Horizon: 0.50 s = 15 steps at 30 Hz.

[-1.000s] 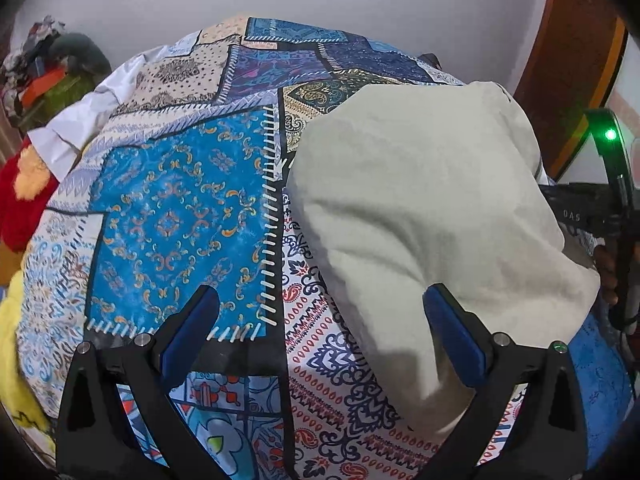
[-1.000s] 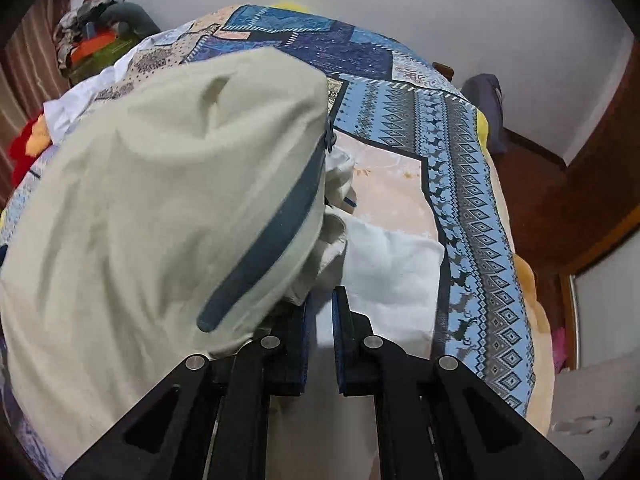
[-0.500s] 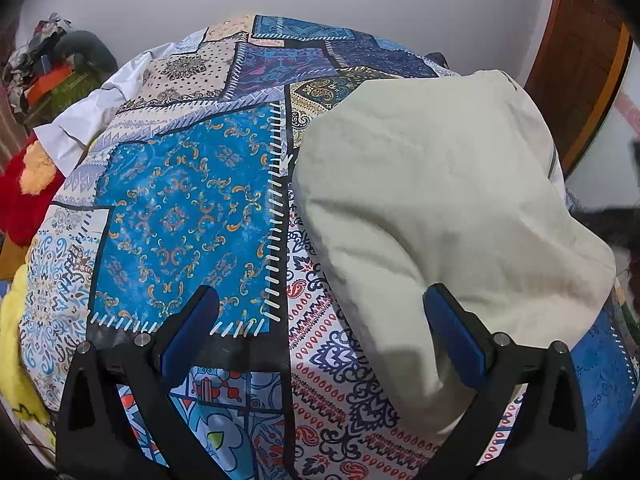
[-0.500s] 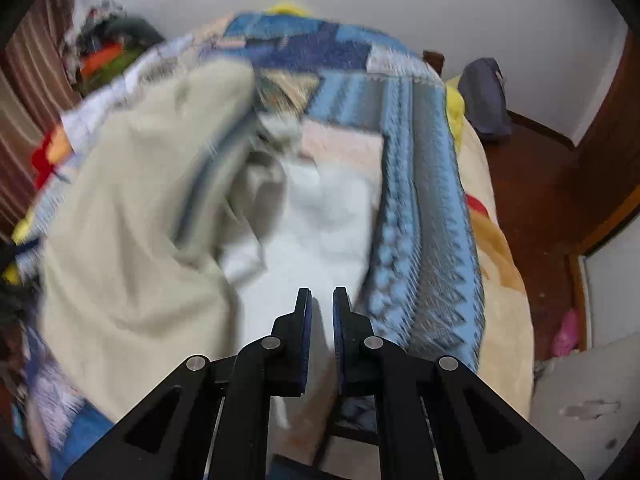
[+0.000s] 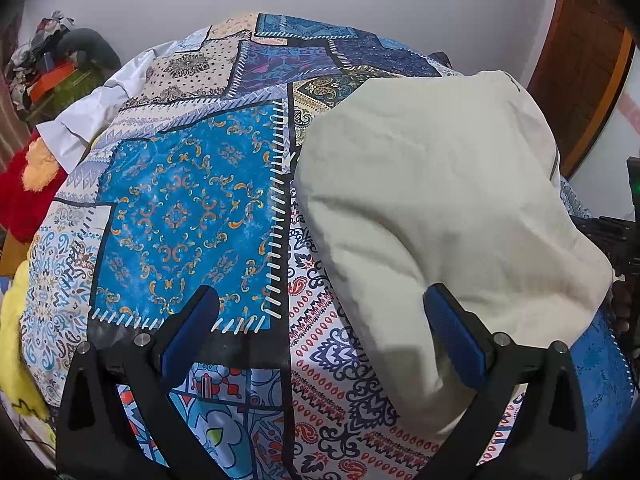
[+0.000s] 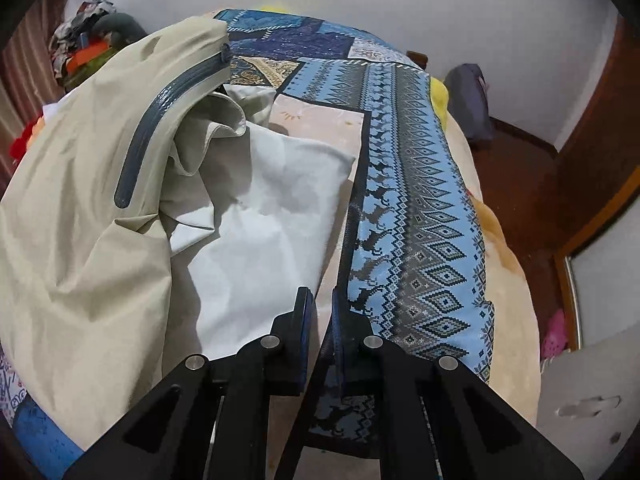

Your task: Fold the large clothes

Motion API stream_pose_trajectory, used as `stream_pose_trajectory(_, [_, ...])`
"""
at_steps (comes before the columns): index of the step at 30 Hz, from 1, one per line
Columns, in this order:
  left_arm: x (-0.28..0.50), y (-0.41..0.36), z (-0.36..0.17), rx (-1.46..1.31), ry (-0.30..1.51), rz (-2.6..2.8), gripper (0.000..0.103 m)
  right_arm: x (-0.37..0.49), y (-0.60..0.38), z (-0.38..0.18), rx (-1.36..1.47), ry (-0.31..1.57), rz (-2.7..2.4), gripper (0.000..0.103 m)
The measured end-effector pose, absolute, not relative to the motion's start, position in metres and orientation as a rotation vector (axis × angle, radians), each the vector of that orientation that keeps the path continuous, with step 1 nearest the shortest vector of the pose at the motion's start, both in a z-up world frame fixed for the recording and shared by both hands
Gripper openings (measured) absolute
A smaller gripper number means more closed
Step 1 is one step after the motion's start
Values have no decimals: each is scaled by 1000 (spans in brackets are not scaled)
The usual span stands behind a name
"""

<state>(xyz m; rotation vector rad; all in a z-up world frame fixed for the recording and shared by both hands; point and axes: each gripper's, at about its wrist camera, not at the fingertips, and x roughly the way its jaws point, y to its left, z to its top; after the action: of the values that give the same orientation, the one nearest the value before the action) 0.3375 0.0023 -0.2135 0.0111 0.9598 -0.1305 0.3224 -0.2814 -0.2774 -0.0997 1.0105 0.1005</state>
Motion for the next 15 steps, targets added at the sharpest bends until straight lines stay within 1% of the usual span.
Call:
stream_pose_trajectory(4, [340, 14, -208, -40, 986, -157, 103, 323, -282, -275, -73, 1028, 104, 5])
stream_pose_trajectory(8, [346, 31, -202, -170, 996, -244, 103, 326, -300, -255, 71, 1059, 146, 5])
stream_pose_trajectory(12, [369, 42, -216, -387, 1079, -367, 103, 323, -320, -229, 313, 1033, 327, 5])
stream_pose_trajectory(15, [390, 39, -232, -517, 1142, -438, 103, 325, -321, -224, 320, 1030, 323, 5])
